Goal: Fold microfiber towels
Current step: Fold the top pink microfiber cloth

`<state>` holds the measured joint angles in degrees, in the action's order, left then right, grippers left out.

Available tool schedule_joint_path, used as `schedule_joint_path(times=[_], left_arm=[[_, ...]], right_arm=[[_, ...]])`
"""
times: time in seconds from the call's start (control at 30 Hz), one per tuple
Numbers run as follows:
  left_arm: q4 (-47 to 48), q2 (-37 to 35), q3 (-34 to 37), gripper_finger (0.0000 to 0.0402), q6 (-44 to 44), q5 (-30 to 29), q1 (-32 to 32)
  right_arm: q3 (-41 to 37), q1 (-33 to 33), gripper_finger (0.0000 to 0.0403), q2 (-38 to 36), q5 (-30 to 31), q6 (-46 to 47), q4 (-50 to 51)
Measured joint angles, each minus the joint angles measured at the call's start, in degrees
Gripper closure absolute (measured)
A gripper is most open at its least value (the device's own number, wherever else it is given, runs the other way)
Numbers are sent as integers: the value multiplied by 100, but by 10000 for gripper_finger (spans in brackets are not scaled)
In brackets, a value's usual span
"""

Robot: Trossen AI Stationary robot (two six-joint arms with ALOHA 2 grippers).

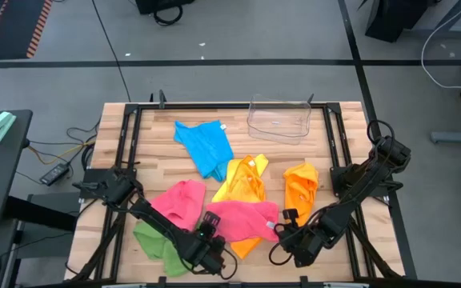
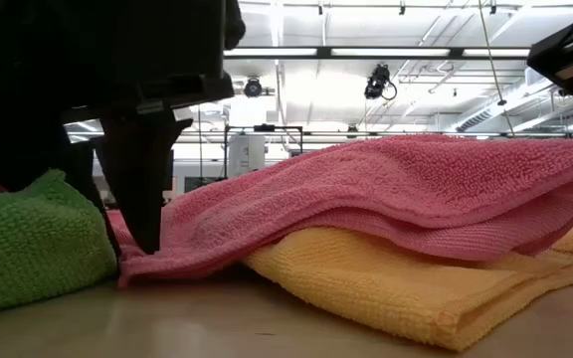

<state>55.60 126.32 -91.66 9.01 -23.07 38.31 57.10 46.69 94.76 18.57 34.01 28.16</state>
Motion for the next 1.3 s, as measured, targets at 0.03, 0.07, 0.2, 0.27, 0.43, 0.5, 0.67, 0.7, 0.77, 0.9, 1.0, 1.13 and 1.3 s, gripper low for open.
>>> schedule_joint_path(times=[0.03,0.07,0.2,0.27,0.43,0.5,0.67,0.7,0.77,0.9,1.0,1.13,1.3], left_arm=[[46,3,2,299,61,-21,43],[111,4,1,299,86,-11,85],[573,39,-192,291,244,200,257],[643,47,-311,284,303,312,314],[688,55,-640,255,210,294,386],[800,55,-730,241,192,151,380],[1076,55,-820,225,244,-83,278],[1148,55,-820,225,263,-187,253],[1170,55,-820,227,255,-330,201],[938,52,-820,228,87,-384,45],[538,46,-820,225,38,-237,-45],[76,78,-820,229,37,-71,-96],[-53,133,-820,226,69,90,-81]], right_arm=[[0,1,288,0,-7,-10,0],[0,-1,288,0,-7,-10,0],[0,-7,288,0,-5,1,0],[0,-3,288,0,-5,5,-2],[0,-22,288,0,-5,1,0],[0,-43,288,0,-5,-27,-1],[0,-54,288,0,-2,-32,-2],[0,-54,288,0,-2,-34,-2],[0,-54,288,0,-2,-34,-2],[0,-54,288,0,103,-102,-4],[0,-56,288,0,107,-100,-4],[0,-56,288,2,109,-102,-4],[2,-56,288,0,133,-146,-9]])
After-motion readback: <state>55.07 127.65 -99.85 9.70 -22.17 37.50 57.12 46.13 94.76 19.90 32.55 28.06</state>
